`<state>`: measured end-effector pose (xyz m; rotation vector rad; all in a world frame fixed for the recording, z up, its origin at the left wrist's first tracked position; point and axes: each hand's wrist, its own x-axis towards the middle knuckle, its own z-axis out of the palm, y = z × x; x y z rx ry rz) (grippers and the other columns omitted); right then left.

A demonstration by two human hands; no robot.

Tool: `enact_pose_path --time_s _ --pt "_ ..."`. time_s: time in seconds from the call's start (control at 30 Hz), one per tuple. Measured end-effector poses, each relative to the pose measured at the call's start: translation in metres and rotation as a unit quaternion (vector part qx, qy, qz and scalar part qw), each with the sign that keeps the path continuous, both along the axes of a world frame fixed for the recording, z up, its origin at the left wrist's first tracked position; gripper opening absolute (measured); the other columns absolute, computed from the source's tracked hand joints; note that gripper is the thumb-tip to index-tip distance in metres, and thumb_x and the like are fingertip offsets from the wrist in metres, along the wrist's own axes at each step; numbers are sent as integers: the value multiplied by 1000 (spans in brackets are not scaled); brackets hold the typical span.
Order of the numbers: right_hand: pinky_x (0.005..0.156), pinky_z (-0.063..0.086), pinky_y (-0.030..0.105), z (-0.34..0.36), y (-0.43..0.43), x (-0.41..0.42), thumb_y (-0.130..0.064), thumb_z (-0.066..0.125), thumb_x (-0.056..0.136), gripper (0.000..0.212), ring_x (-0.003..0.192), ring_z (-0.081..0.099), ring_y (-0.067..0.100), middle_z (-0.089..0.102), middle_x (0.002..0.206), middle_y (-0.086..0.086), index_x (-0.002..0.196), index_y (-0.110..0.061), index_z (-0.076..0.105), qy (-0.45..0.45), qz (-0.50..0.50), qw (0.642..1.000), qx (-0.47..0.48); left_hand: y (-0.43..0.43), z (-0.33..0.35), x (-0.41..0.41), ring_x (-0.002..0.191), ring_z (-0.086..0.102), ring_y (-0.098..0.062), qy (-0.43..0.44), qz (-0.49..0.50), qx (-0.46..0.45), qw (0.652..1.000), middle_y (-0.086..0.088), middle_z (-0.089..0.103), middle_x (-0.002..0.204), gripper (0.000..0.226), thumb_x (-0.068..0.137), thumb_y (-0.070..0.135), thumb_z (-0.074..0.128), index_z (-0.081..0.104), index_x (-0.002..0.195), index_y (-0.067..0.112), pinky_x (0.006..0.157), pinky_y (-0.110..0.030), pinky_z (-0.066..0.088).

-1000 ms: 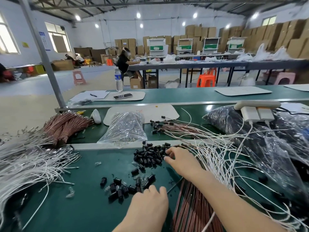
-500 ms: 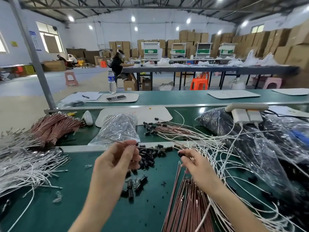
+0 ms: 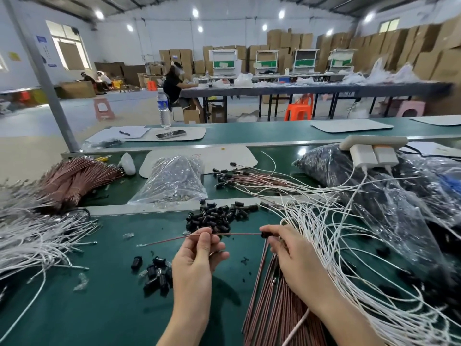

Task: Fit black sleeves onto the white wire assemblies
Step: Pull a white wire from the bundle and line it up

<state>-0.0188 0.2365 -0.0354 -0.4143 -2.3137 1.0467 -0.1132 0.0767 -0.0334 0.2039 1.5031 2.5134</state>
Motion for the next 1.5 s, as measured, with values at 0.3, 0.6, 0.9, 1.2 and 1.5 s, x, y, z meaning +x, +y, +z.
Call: enact_pose_path --time_s 0.3,0.6,0.9,1.2,1.5 --pt "81 48 12 3 -1 2 -23 51 103 29 92 62 -1 61 105 -22 127 -33 65 18 16 1000 1 4 -1 0 71 69 -14 42 8 -43 998 -4 71 78 16 100 15 56 68 104 6 62 -23 58" --pt "80 44 5 6 0 4 -20 61 98 32 96 62 -5 65 103 -23 123 -41 62 31 26 999 -33 5 0 -2 72 69 -16 27 1 -16 1000 -6 72 82 20 92 20 60 70 103 6 62 -23 58" --pt "74 49 10 12 -4 5 -36 68 91 24 87 66 1 70 93 -24 105 -55 64 43 36 988 -141 3 5 -5 69 70 -14 -38 -21 66 997 -6 72 79 24 84 20 63 68 101 4 61 -23 59" --pt "74 54 17 18 -4 6 -44 75 77 21 73 68 10 74 80 1 98 -42 75 87 55 954 -281 3 6 -4 68 70 -15 -42 -61 70 995 -9 72 79 24 84 19 61 65 101 3 58 -24 59" --pt "73 58 25 19 0 7 -46 75 74 34 77 68 16 76 94 9 103 -29 80 84 71 918 -380 6 3 -2 69 70 -18 -18 -81 56 995 -11 72 84 23 84 20 60 65 100 4 58 -27 59"
